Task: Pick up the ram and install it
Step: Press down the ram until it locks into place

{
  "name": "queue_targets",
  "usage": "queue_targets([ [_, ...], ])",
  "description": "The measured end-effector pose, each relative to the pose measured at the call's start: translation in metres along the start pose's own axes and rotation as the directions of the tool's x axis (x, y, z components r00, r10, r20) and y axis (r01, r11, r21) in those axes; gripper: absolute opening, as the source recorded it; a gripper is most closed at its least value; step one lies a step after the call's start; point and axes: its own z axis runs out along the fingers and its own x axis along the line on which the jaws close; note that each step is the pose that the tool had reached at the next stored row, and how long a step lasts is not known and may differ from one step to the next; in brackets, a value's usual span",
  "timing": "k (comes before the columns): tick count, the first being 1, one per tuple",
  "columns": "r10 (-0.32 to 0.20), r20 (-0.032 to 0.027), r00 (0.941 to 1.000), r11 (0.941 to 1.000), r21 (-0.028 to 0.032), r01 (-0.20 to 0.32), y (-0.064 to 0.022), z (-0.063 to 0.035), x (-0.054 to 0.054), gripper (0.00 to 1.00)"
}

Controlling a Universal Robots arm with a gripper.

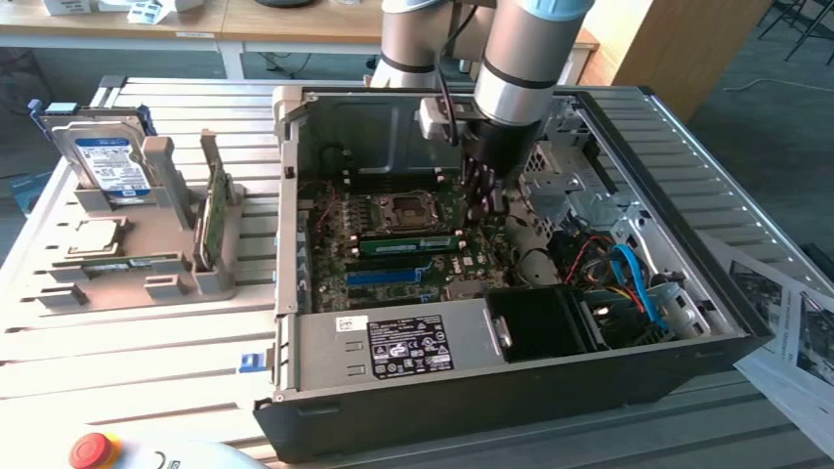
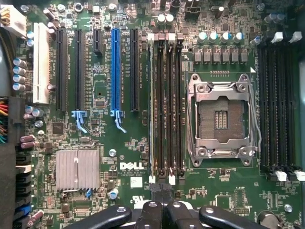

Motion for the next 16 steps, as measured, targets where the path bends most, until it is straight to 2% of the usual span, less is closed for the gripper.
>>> queue_targets([
  [5,0.000,0.0001,1.0000,1.0000,0.0000,0.000,-0.0002,0.0063,0.0000,0.10],
  [11,0.000,-0.0001,1.0000,1.0000,0.0000,0.000,0.0000,0.0063,0.0000,0.10],
  [16,0.000,0.0002,1.0000,1.0000,0.0000,0.000,0.0046,0.0069,-0.0001,0.10],
])
